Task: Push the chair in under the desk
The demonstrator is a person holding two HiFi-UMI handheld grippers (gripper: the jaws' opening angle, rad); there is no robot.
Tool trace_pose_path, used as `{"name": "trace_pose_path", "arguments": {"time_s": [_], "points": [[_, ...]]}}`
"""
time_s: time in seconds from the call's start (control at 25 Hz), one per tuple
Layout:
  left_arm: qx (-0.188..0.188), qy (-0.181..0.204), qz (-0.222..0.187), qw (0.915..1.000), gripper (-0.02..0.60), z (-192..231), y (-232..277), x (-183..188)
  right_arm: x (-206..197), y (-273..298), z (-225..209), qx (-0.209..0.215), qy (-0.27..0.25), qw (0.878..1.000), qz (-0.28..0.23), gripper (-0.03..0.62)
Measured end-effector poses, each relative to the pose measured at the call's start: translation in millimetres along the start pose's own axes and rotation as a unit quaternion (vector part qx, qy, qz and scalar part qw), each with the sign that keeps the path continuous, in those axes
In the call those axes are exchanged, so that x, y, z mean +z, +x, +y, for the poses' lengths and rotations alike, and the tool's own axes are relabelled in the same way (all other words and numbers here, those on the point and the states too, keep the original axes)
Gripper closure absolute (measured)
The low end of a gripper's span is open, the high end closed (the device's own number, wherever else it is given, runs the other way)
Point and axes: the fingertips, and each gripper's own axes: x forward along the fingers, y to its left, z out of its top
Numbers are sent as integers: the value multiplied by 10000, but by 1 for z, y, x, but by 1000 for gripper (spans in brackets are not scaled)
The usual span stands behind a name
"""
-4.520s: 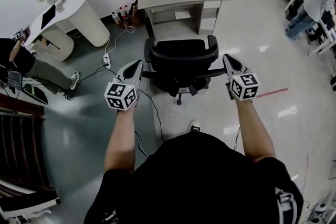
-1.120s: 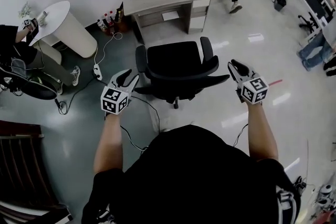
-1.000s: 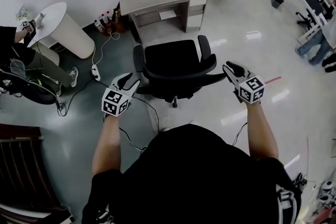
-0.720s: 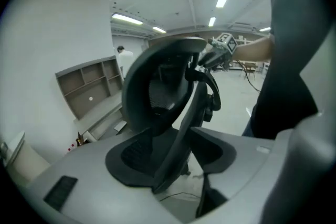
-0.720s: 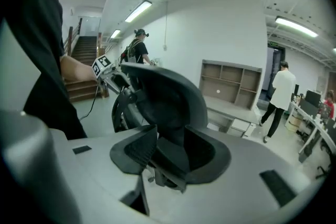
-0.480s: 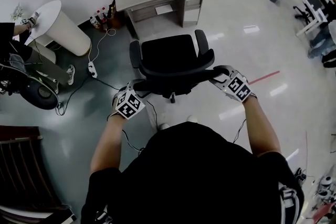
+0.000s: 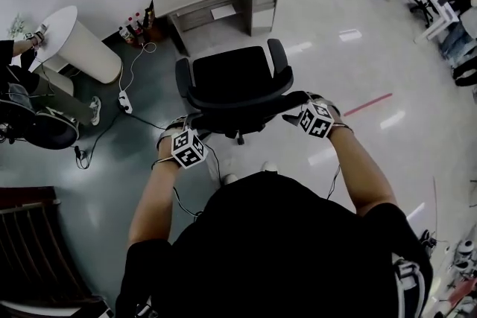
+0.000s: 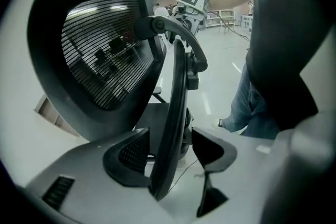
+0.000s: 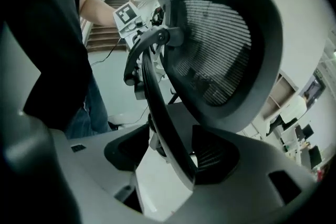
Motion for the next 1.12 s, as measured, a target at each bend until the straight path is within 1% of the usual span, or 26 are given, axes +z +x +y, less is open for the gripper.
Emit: {"name": "trace_pose_path", "arguments": {"time_s": [0.2,0.32,0.4,0.52,0.6,0.8,0.92,0.96,1.08,1.12], "points": [[-23,213,311,9993,331,6,17,1,-17,21,2,99,-509,9971,555,329],[-86,419,517,9977,331,6,28,-1,-26,33,-2,24,-911,9914,942,329],[-128,537,630,9965,331,5,35,-5,-33,43,-1,71,-1124,9864,1195,326],[-212,471,693,9963,331,2,44,-9,-41,53,-1,175,-1306,9805,1458,327],[-236,399,722,9963,331,2,49,-11,-44,58,-2,205,-1363,9786,1529,330],[-105,531,862,9948,331,4,54,-13,-50,69,-1,193,-1487,9753,1620,350],[-29,569,970,9937,337,6,54,-15,-53,72,-3,83,-1577,9722,1727,366],[25,574,1003,9933,345,7,54,-15,-53,73,-3,35,-1597,9715,1752,379],[189,581,1119,9918,406,12,56,-18,-55,76,-6,-87,-1648,9694,1819,412],[221,586,1145,9915,413,13,57,-19,-55,76,-8,-124,-1664,9689,1826,419]]}}
